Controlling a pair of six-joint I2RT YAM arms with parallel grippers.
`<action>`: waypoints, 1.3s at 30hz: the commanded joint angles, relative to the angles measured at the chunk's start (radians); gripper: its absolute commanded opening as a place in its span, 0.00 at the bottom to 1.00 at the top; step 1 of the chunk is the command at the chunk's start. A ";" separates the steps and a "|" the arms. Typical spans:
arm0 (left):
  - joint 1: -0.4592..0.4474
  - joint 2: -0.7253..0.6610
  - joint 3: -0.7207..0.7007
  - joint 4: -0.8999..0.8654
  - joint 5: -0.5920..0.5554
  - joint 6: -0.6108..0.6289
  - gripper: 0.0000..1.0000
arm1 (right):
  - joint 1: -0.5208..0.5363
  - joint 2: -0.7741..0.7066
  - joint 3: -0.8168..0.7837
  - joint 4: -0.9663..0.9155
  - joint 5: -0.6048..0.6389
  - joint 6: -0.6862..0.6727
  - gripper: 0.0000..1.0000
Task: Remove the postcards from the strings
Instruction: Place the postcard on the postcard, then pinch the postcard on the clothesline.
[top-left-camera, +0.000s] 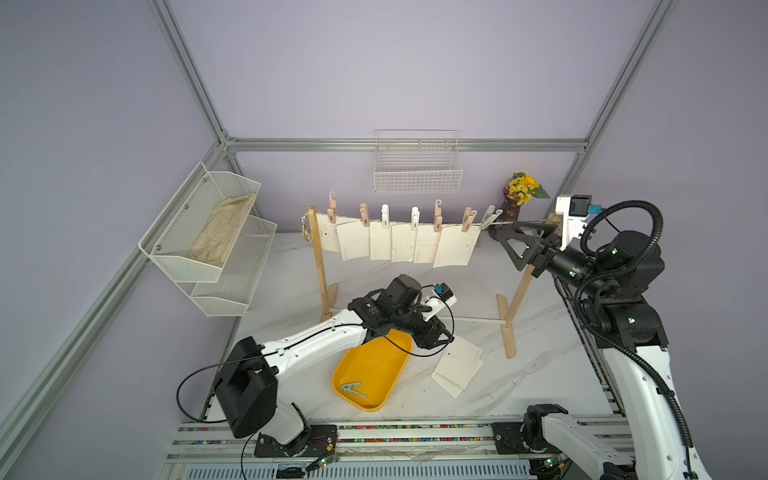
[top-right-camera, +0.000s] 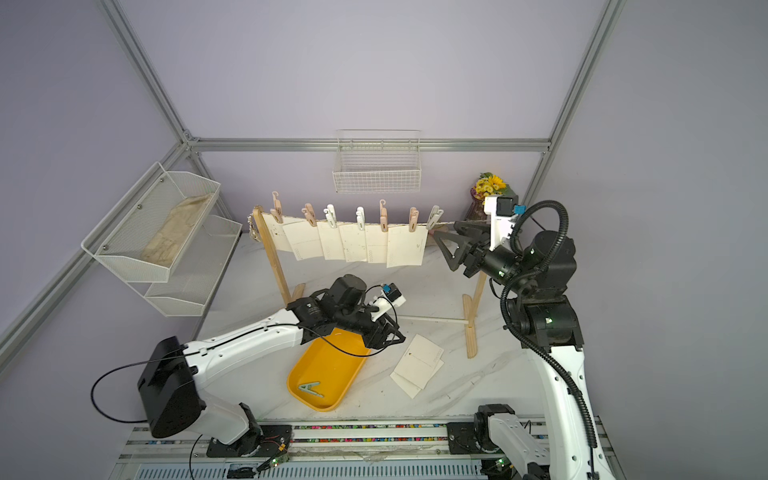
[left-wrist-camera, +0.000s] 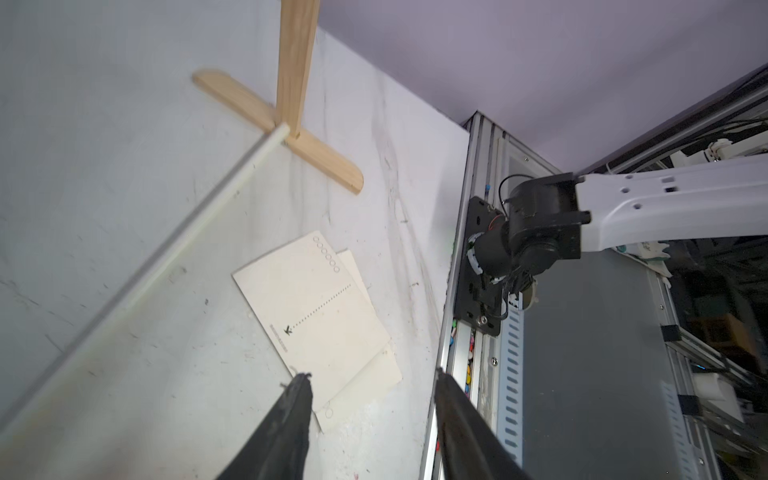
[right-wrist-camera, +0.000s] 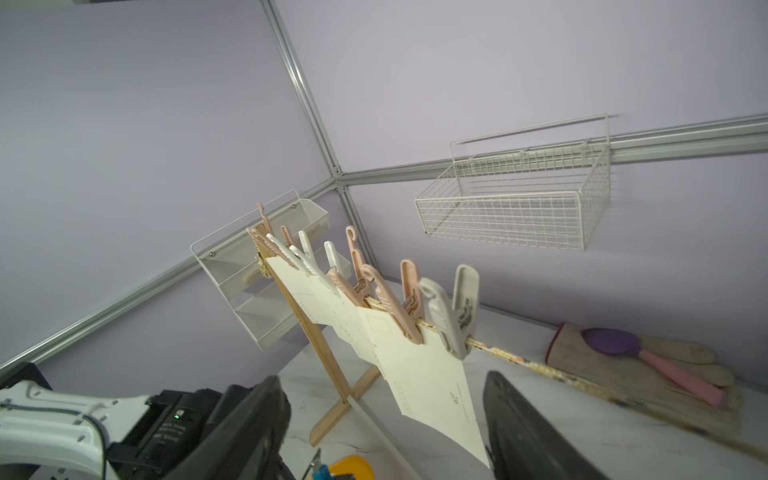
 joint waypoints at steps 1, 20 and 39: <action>0.001 -0.156 -0.071 0.161 -0.074 0.119 0.52 | 0.002 0.013 0.065 0.015 -0.138 -0.135 0.76; 0.104 -0.079 0.125 0.369 -0.406 0.161 0.74 | 0.002 0.661 0.933 -0.497 -0.330 -0.486 0.81; 0.143 0.097 0.299 0.296 -0.199 0.158 0.52 | -0.087 0.690 0.981 -0.596 -0.509 -0.593 0.85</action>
